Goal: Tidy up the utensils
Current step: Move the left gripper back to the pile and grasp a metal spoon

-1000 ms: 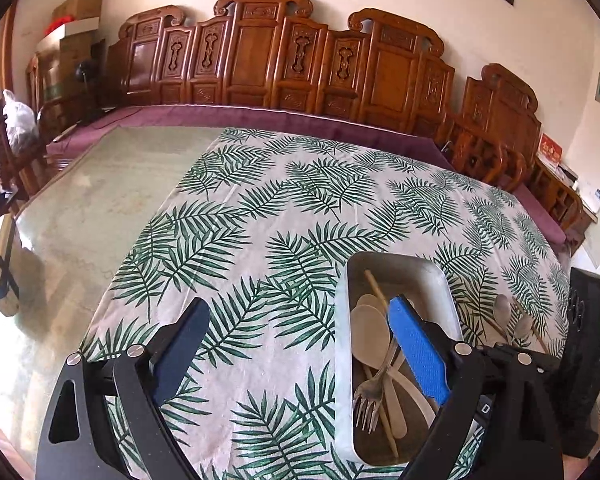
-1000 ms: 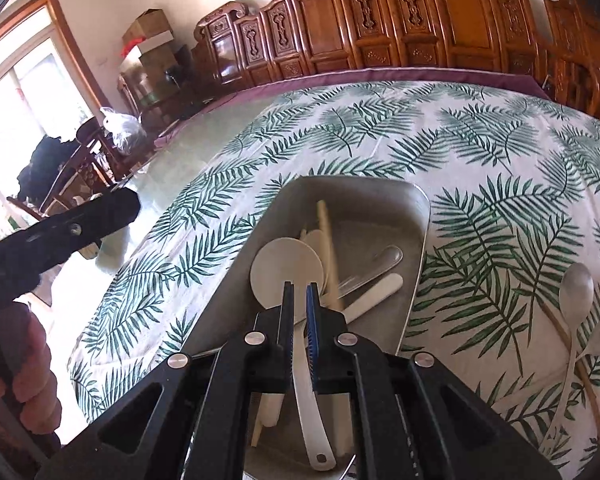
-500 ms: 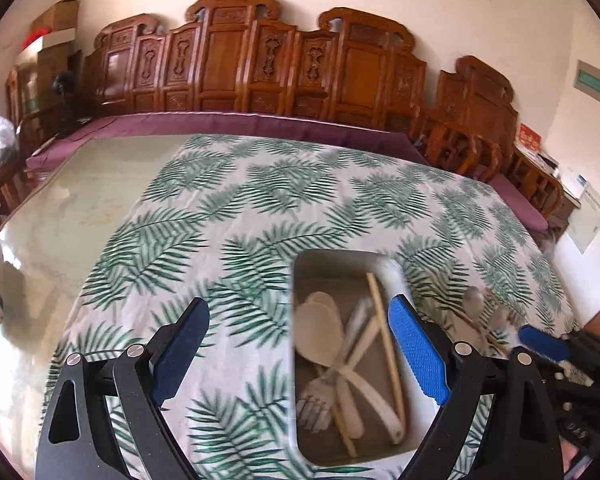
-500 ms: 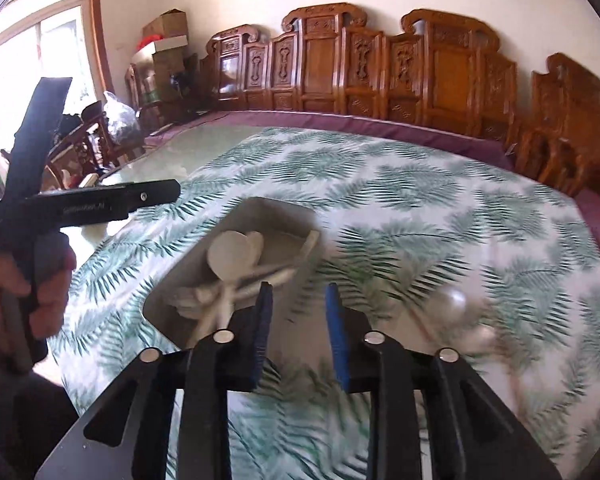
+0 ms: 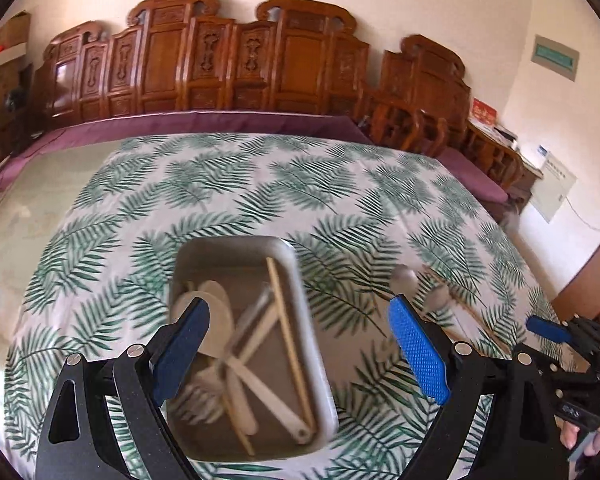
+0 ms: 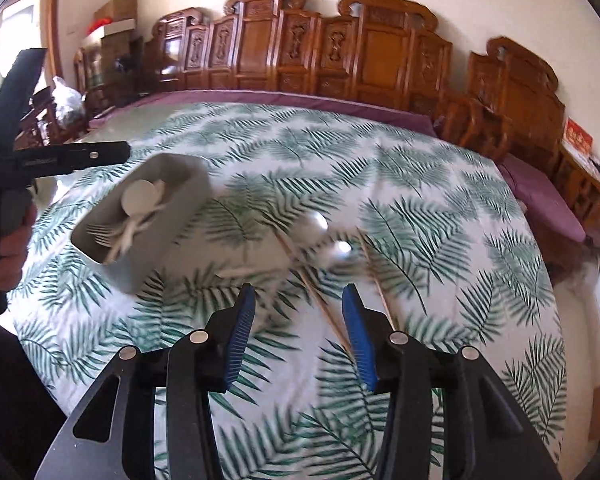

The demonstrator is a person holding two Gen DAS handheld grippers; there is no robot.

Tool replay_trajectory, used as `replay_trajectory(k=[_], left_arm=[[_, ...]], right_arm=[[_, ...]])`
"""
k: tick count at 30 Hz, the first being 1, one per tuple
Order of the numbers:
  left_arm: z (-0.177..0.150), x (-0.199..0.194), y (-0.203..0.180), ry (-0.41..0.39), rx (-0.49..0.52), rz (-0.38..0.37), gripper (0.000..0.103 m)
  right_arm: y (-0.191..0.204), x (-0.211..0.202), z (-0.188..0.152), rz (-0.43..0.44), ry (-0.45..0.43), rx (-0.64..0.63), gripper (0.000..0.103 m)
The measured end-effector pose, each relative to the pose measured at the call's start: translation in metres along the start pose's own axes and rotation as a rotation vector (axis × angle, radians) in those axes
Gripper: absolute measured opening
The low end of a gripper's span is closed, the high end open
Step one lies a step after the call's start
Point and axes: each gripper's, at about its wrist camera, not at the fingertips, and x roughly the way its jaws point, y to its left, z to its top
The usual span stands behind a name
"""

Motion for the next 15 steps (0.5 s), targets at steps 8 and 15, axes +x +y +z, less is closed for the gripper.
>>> replay_trajectory(k=[8, 15], left_arm=[[-0.012, 0.016, -0.035, 0.041, 0.065, -0.024, 0.087], [-0.016, 0.026, -0.051, 0.062, 0.085, -0.039, 0.087]], right_arm=[[-0.029, 0.036, -0.011, 0.014, 0.025, 0.069, 0.048], [-0.043, 0.073, 0.006, 0.041, 0.025, 0.086, 0.048]])
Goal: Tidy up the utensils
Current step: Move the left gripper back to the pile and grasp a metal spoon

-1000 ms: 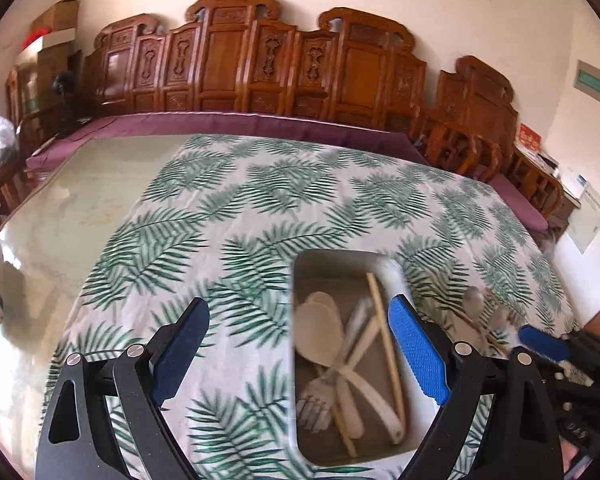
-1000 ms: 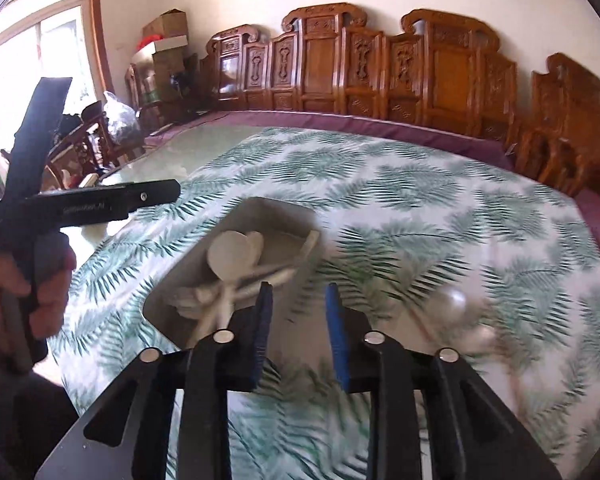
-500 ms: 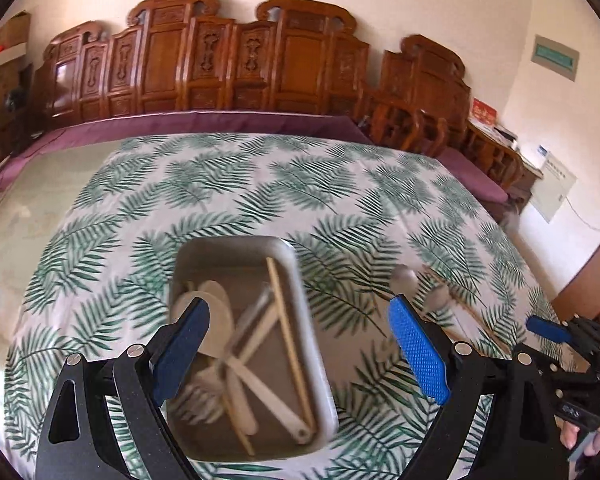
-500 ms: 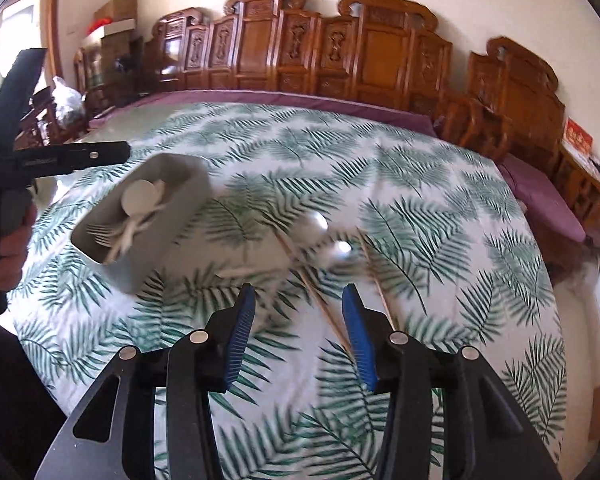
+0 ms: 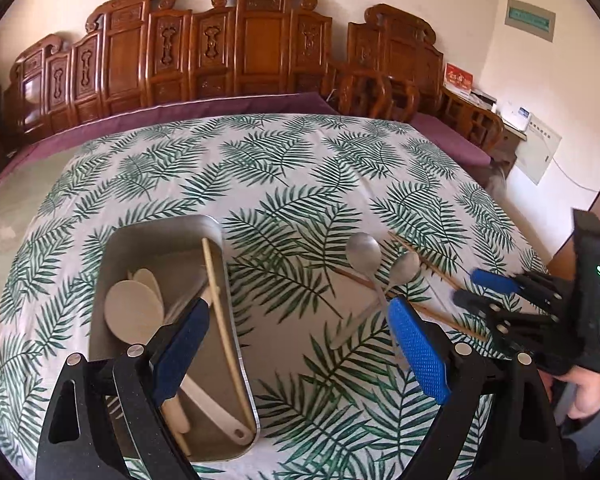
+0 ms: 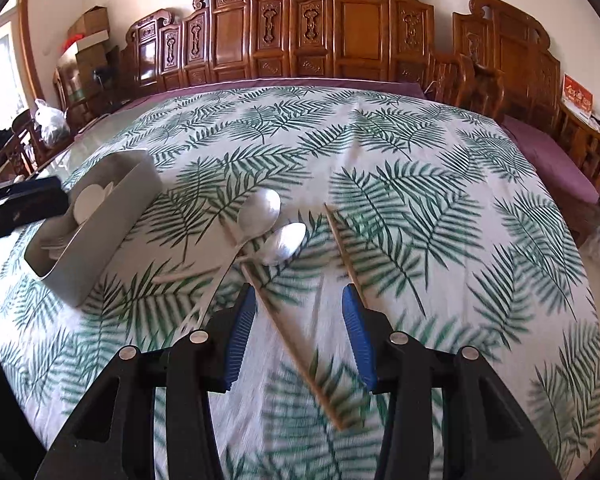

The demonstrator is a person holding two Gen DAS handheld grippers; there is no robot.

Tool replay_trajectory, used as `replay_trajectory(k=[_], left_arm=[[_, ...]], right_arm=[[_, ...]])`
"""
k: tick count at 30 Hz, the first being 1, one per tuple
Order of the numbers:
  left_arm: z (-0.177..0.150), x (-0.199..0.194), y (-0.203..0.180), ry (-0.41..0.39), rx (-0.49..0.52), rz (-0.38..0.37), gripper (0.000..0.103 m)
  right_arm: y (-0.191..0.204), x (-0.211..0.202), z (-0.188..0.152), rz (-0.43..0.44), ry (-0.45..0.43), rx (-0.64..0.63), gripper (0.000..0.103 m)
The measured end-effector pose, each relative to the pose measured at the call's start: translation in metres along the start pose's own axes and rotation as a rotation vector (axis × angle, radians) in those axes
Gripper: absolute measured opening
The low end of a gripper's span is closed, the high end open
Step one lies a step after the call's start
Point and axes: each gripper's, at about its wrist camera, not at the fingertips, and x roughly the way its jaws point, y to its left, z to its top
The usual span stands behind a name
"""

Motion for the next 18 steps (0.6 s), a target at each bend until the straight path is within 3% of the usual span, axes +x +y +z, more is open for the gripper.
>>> replay_trajectory(k=[9, 18], left_arm=[[-0.008, 0.026, -0.02, 0.06, -0.001, -0.036, 0.087], [-0.016, 0.075, -0.074, 0.159, 0.064, -0.07, 0.056]], right_arm=[[-0.019, 0.001, 0.001, 0.006, -0.005, 0.03, 0.047], [-0.04, -0.001, -0.004, -0.021, 0.008, 0.04, 0.048]])
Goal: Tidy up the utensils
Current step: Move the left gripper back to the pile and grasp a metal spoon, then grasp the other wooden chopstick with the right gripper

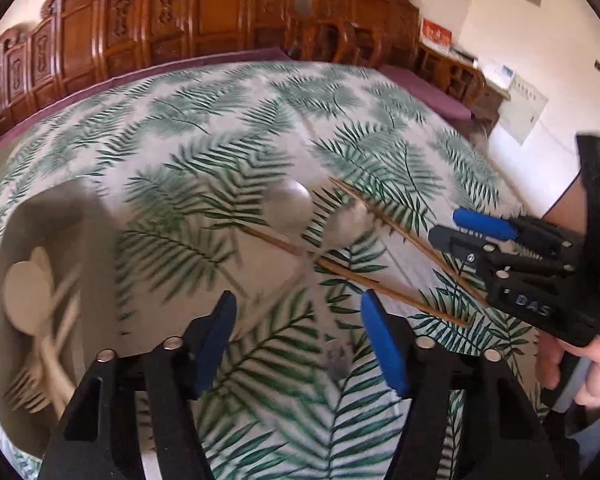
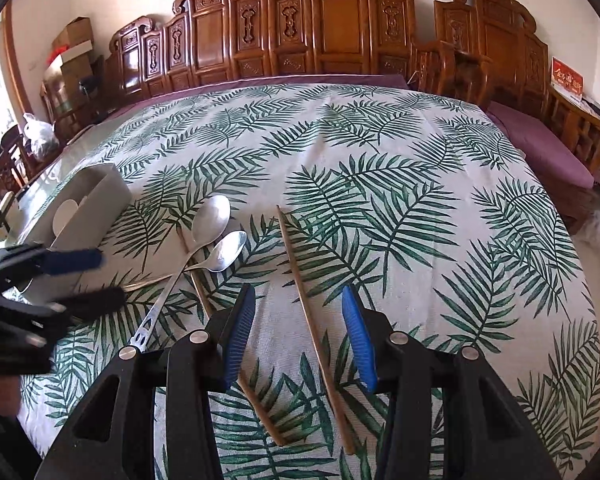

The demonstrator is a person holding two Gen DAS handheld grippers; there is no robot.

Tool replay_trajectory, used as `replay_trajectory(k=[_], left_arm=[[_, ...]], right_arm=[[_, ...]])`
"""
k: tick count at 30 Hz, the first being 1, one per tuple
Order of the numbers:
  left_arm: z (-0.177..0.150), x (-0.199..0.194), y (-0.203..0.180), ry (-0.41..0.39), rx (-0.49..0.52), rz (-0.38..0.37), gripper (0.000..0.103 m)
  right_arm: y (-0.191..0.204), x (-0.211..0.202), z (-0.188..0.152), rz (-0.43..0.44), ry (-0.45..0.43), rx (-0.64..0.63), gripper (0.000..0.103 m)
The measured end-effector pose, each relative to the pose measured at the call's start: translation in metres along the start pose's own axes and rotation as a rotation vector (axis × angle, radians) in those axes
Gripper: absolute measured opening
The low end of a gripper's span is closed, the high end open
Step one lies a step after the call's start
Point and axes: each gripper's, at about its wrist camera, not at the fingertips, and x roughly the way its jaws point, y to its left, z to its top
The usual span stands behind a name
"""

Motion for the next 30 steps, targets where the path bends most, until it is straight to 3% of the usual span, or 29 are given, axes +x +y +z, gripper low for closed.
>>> replay_trajectory(k=[4, 10, 11, 12, 13, 24, 30], left_arm=[[0.0, 0.025, -0.01, 0.055, 0.015, 0.028, 0.037], [0.002, 0.037, -0.012, 0.055, 0.011, 0.069, 0.026], [0.002, 0.038, -0.012, 0.052, 0.013, 0.076, 0.021], [0.003, 0.039, -0.012, 0.052, 0.017, 0.079, 0.01], [0.003, 0.038, -0.01, 0.052, 0.014, 0.078, 0.008], [0.004, 0.009, -0.005, -0.002, 0.017, 0.027, 0.007], [0.006, -0.002, 0.0, -0.017, 0.013, 0.018, 0.006]], right_arm=[[0.0, -0.001, -0.002, 0.008, 0.001, -0.018, 0.048], [-0.007, 0.006, -0.005, 0.019, 0.033, -0.009, 0.048], [-0.008, 0.008, -0.005, 0.021, 0.036, -0.005, 0.048], [-0.009, 0.009, -0.005, 0.023, 0.038, -0.002, 0.048], [-0.009, 0.01, -0.006, 0.024, 0.039, 0.0, 0.048], [-0.007, 0.032, -0.007, 0.013, 0.088, -0.032, 0.047], [-0.001, 0.036, -0.009, -0.04, 0.096, -0.106, 0.037]])
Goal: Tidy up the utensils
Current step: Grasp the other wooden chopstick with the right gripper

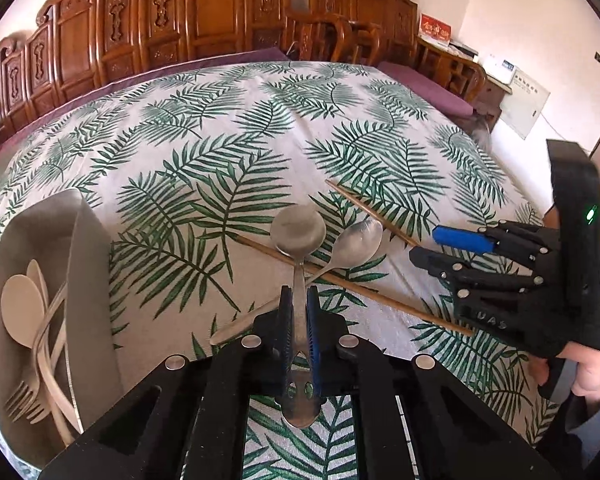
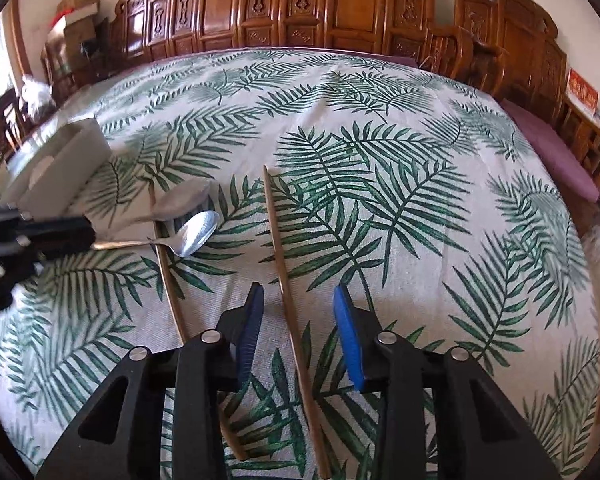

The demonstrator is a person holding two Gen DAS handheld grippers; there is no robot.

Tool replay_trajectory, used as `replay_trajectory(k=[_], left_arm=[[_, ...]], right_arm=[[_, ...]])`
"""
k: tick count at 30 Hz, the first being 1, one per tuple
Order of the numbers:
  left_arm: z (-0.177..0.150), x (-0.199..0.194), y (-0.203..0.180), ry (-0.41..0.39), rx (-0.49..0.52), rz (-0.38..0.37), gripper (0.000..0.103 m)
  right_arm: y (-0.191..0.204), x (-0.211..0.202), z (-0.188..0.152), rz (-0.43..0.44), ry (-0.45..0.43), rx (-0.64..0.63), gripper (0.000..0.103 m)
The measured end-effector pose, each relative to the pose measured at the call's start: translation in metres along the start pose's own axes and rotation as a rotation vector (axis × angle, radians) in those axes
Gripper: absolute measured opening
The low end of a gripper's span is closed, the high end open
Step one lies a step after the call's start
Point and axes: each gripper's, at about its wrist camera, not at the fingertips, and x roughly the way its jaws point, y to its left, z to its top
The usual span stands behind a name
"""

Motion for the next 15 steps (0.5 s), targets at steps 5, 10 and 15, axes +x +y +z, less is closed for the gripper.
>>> replay_trajectory(k=[5, 10, 15], left_arm=[[0.002, -0.009, 0.005, -0.017, -0.005, -0.009, 0.006], [-0.001, -0.006, 0.009, -0.001, -0.011, -0.002, 0.006], [0.0, -0.016, 0.01, -0.025, -0.004, 0.001, 0.006]], right_arm=[[0.002, -0.001, 0.0, 0.004, 0.012, -0.024, 0.021], [0.004, -0.003, -0.002, 0.007, 0.024, -0.048, 0.006], [0.0, -0.009, 0.0, 0.011, 0.007, -0.033, 0.006]])
